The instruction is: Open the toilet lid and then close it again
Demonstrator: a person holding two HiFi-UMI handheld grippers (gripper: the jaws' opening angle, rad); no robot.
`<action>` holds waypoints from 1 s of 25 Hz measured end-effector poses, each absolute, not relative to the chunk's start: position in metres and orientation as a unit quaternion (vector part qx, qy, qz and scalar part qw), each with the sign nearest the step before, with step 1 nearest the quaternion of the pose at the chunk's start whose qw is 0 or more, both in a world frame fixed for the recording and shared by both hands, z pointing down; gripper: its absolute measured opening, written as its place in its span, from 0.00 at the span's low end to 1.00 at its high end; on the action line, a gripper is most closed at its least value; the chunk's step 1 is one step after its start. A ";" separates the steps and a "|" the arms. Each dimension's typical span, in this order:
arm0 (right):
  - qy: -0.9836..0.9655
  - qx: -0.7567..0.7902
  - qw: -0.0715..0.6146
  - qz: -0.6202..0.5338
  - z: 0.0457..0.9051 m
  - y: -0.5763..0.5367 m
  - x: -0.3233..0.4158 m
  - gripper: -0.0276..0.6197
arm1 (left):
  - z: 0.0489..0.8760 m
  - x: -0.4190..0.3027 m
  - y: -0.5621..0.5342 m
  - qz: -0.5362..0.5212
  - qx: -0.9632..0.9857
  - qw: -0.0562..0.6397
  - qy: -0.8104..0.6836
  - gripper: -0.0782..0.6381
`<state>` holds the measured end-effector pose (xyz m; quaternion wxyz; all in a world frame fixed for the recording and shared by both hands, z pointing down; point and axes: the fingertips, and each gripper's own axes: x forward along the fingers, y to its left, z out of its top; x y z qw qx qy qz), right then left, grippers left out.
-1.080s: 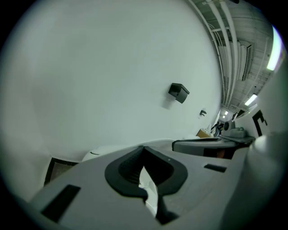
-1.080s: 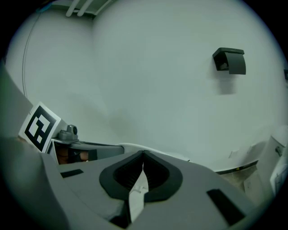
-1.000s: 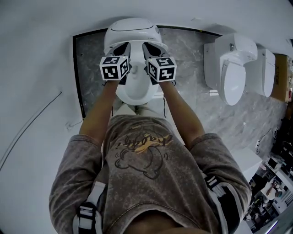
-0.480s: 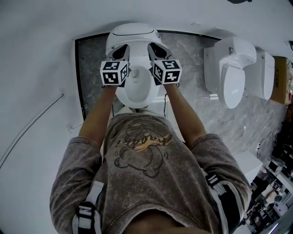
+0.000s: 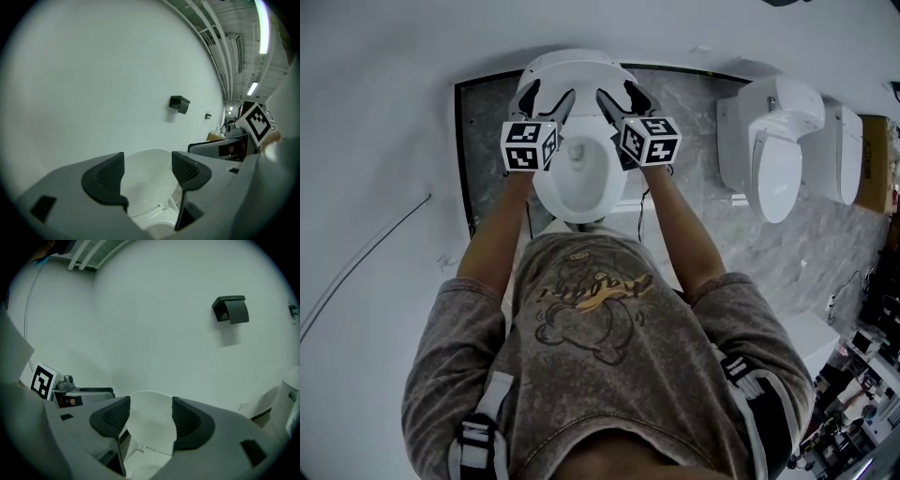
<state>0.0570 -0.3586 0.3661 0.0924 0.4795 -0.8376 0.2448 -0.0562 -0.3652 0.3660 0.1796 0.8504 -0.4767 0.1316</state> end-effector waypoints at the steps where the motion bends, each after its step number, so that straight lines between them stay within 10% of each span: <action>1: -0.838 0.478 0.095 0.245 0.367 -0.360 0.057 0.47 | 0.365 -0.057 -0.368 0.132 0.851 0.178 -0.476 0.54; 25: -0.847 0.450 0.172 0.224 0.422 -0.436 0.048 0.46 | 0.422 -0.060 -0.440 0.177 0.859 0.201 -0.435 0.54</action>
